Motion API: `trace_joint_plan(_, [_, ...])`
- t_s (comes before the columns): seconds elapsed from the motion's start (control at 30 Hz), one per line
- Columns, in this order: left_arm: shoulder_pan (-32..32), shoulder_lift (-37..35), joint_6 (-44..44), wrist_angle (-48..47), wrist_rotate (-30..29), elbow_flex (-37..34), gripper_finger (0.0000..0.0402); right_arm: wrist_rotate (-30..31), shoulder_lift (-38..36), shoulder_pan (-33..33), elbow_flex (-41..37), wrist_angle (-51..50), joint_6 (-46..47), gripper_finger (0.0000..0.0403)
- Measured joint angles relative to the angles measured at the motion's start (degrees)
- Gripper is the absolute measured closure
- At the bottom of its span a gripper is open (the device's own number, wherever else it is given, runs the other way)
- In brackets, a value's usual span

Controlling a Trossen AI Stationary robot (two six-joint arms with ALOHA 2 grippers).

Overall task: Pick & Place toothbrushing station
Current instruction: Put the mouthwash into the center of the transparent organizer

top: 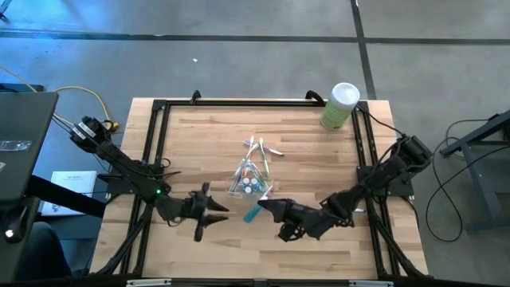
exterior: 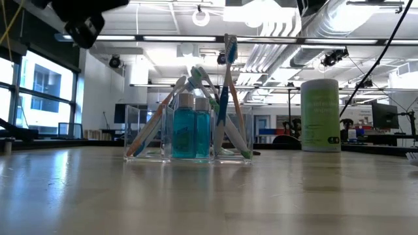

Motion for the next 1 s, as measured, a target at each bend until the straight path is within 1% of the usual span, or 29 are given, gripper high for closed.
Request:
trace_joint_plan(0.07, [0.8,0.0,-4.0,5.3,-0.9,0.0,0.0289,0.0,0.0,0.0,0.0,-0.4,0.5,0.0314])
trace_joint_plan(0.13, [1.6,0.0,-5.1,9.7,-0.9,0.0,0.0289,0.0,0.1,-0.1,0.0,-1.1,0.5,0.0314])
trace_joint_plan(0.33, [4.5,0.5,-6.7,12.4,0.1,0.0,0.0289,-0.6,3.4,-1.5,0.0,-1.2,0.9,0.0313])
trace_joint_plan(0.5, [8.4,2.9,-9.6,13.6,6.2,0.0,0.0289,-1.0,5.1,-3.2,0.1,-0.6,0.5,0.0313])
trace_joint_plan(0.67, [11.6,4.0,-12.5,13.4,11.7,0.2,0.0289,-1.0,5.0,-3.9,0.8,-0.3,1.5,0.0313])
trace_joint_plan(0.77, [12.1,4.1,-12.4,13.4,13.0,0.3,0.0289,-1.0,5.0,-4.0,0.8,-0.6,1.5,0.0312])
trace_joint_plan(0.87, [11.8,4.6,-9.4,13.5,13.1,1.2,0.0289,-1.0,5.0,-4.0,0.8,-0.5,1.5,0.0312])
trace_joint_plan(1.0, [11.3,7.5,-6.2,13.4,12.9,3.5,0.0289,-1.3,5.0,-4.3,0.7,-0.9,1.5,0.0312])
